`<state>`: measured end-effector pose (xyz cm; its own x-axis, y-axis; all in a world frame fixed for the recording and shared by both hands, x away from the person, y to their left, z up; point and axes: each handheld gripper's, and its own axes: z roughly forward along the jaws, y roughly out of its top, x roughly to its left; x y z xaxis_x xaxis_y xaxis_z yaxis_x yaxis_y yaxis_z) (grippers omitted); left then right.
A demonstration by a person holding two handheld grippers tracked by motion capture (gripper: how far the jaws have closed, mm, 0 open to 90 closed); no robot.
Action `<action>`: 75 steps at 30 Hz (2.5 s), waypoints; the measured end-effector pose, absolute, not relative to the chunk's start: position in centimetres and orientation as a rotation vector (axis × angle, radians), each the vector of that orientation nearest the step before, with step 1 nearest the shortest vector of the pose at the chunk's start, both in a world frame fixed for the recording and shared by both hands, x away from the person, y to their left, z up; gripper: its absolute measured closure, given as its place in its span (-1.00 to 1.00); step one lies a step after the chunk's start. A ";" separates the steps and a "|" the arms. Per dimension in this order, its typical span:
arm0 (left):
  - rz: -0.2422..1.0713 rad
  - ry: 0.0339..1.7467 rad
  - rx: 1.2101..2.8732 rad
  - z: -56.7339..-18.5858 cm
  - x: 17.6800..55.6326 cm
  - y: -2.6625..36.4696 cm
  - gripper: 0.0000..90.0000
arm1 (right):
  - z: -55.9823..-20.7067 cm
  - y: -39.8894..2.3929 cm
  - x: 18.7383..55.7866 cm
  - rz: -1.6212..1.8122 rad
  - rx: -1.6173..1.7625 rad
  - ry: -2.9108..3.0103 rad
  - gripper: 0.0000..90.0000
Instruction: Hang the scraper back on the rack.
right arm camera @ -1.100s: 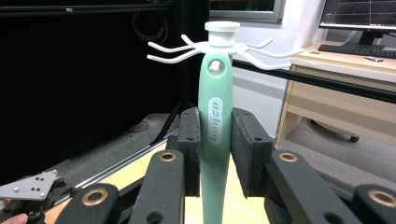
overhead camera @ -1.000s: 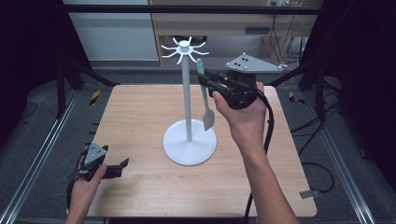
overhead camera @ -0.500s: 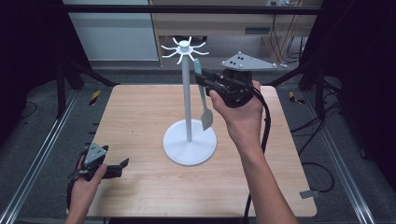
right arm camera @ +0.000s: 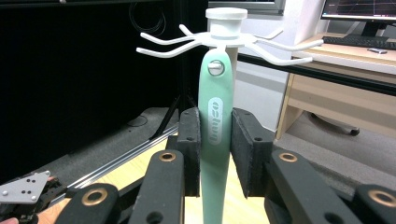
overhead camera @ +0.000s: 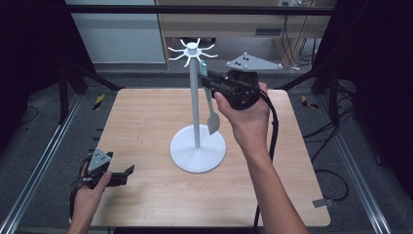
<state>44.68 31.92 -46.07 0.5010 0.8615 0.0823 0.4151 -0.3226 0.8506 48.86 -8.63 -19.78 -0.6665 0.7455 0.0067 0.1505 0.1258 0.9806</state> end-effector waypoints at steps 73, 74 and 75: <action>0.705 1.065 1.921 -46.1 45.0 32.0 -0.93 | -27.6 -17.5 48.7 1.295 1.117 1.836 -0.52; 0.707 1.063 1.924 -46.1 44.9 32.0 -0.93 | -28.1 -17.6 48.7 1.295 1.129 1.831 -0.57; 0.706 1.063 1.924 -46.1 44.9 32.0 -0.93 | -28.7 -17.6 48.6 1.295 1.143 1.831 -0.62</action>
<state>44.92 32.01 -46.05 0.4893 0.8679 0.0856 0.4153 -0.3181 0.8522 48.59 -17.64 -28.67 -0.4379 0.8990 -0.0024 0.2972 0.1473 0.9434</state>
